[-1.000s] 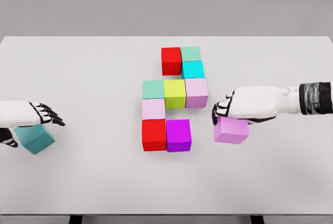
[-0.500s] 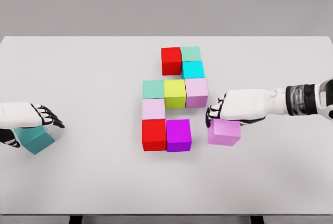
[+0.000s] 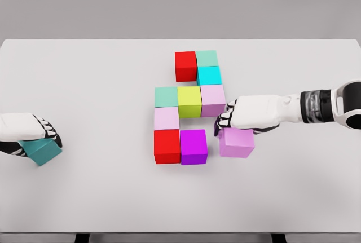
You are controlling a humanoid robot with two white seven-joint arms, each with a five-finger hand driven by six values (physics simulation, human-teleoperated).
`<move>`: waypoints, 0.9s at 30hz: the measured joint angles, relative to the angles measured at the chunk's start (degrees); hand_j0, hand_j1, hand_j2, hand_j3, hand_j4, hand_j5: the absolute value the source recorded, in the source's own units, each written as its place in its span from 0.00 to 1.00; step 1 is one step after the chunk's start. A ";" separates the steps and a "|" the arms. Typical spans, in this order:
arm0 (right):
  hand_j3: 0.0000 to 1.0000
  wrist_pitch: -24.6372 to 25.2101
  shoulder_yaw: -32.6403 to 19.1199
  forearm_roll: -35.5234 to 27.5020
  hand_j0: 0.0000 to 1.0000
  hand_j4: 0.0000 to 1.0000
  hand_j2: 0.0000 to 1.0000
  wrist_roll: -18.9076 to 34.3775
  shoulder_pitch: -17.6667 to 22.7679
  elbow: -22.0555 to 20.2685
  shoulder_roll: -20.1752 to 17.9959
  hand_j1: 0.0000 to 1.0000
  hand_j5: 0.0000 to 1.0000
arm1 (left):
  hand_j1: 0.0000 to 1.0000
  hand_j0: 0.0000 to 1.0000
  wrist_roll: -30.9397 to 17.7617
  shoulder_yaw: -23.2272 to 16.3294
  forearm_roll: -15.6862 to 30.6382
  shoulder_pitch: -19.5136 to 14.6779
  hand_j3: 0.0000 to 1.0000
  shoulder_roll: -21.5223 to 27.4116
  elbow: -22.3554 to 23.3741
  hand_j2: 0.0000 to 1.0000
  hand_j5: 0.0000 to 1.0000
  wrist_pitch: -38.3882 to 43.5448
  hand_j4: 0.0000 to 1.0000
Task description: Assemble the squares on the desktop into the number 2
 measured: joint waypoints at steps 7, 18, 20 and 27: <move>1.00 -0.05 -0.88 0.28 1.00 1.00 1.00 -0.04 -1.05 -1.76 -0.75 1.00 1.00 | 0.58 0.58 0.04 0.39 0.56 -0.18 0.58 0.01 -0.09 0.58 0.58 -0.02 0.58; 1.00 -0.06 -5.09 -1.74 1.00 1.00 1.00 -0.04 2.72 -3.90 -14.95 1.00 1.00 | 0.55 0.55 0.20 1.35 0.98 -0.88 0.55 -0.68 -0.22 0.55 0.55 -0.04 0.55; 1.00 -0.05 -3.36 -1.78 1.00 1.00 1.00 -0.04 3.08 -3.93 -16.45 1.00 1.00 | 0.55 0.55 0.20 2.09 0.93 -0.97 0.55 -1.57 -0.24 0.55 0.55 -0.04 0.55; 1.00 -0.04 0.21 -1.84 1.00 1.00 1.00 -0.05 3.52 -3.96 -18.42 1.00 1.00 | 0.55 0.55 0.17 3.71 0.47 -1.06 0.55 -4.22 -0.25 0.55 0.55 -0.04 0.55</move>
